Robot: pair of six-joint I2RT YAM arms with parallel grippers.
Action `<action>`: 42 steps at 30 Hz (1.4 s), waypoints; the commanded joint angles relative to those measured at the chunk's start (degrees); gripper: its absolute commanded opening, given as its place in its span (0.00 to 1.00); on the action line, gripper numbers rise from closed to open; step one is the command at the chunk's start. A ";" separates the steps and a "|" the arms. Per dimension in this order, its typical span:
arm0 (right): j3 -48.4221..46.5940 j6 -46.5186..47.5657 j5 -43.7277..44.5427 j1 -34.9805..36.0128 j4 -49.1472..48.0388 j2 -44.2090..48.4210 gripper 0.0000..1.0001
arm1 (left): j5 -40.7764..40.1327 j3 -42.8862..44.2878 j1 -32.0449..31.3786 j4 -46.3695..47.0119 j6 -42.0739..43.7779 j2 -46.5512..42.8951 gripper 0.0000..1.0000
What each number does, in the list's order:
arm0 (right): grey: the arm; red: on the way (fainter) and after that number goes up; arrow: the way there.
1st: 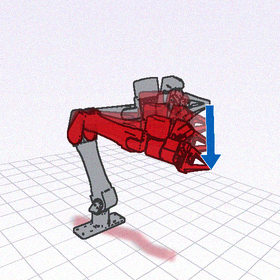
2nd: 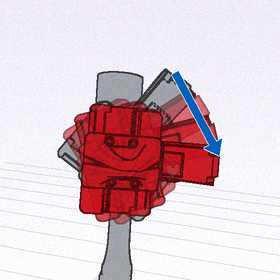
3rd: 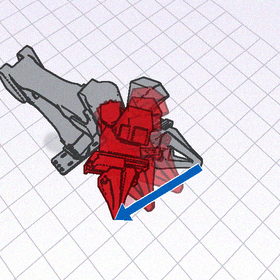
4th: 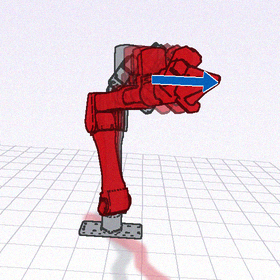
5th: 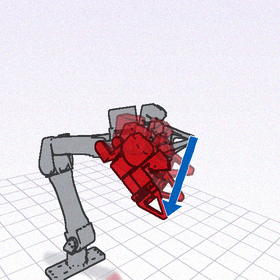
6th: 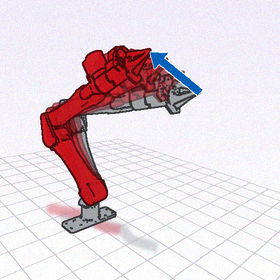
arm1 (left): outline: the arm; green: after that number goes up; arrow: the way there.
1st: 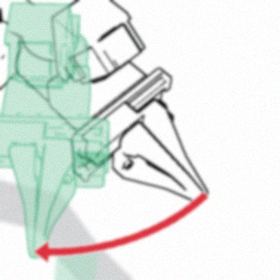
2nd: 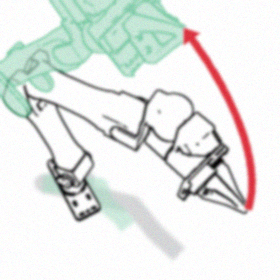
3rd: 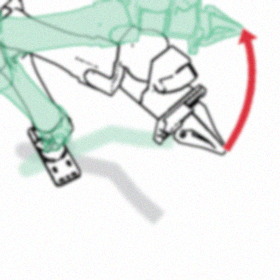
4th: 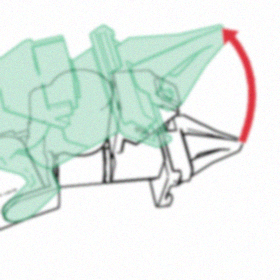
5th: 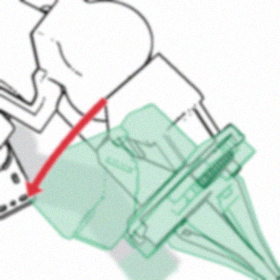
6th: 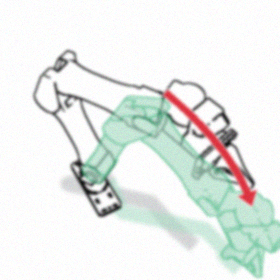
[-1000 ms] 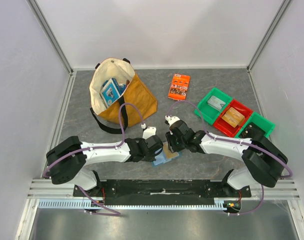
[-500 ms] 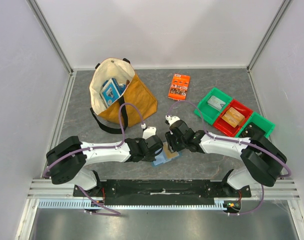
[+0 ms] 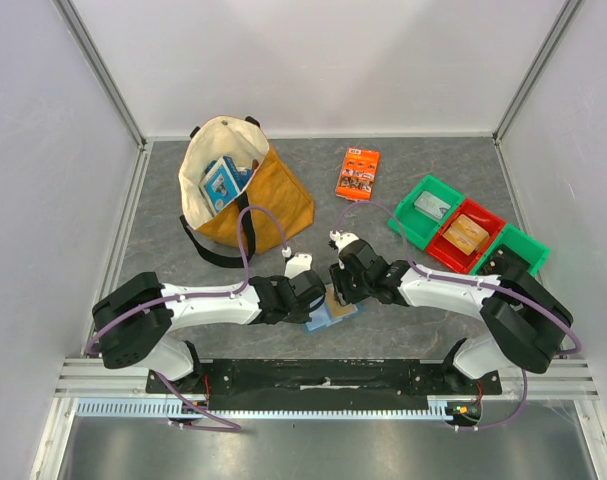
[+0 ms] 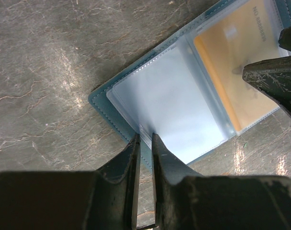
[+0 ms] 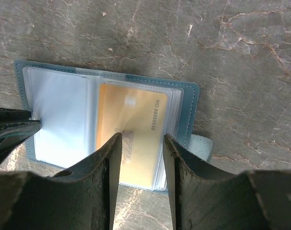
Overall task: Take the credit cards out of the card holder
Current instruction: Remove the credit card from the card holder.
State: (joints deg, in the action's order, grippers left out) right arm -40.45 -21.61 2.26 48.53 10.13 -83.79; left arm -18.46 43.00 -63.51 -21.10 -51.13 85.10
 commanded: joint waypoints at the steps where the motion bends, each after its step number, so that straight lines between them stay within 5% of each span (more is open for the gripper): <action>1: -0.07 -0.19 -2.09 -0.11 -2.57 0.20 0.46 | -0.79 -0.64 -0.13 -0.08 -0.19 0.94 0.20; 21: 0.98 -1.77 -2.35 -1.95 -2.48 -1.38 0.48 | -0.70 -0.64 -0.13 0.01 -0.19 0.94 0.20; 42: 0.98 -3.79 -19.14 -2.48 -7.67 6.26 0.38 | -0.53 -0.64 -0.21 0.27 -0.02 1.12 0.20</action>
State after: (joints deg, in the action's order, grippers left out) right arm -38.92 -23.20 -9.34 45.17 6.11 -80.05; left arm -18.41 43.00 -63.51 -21.43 -51.11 85.12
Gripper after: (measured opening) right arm 0.378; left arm 0.200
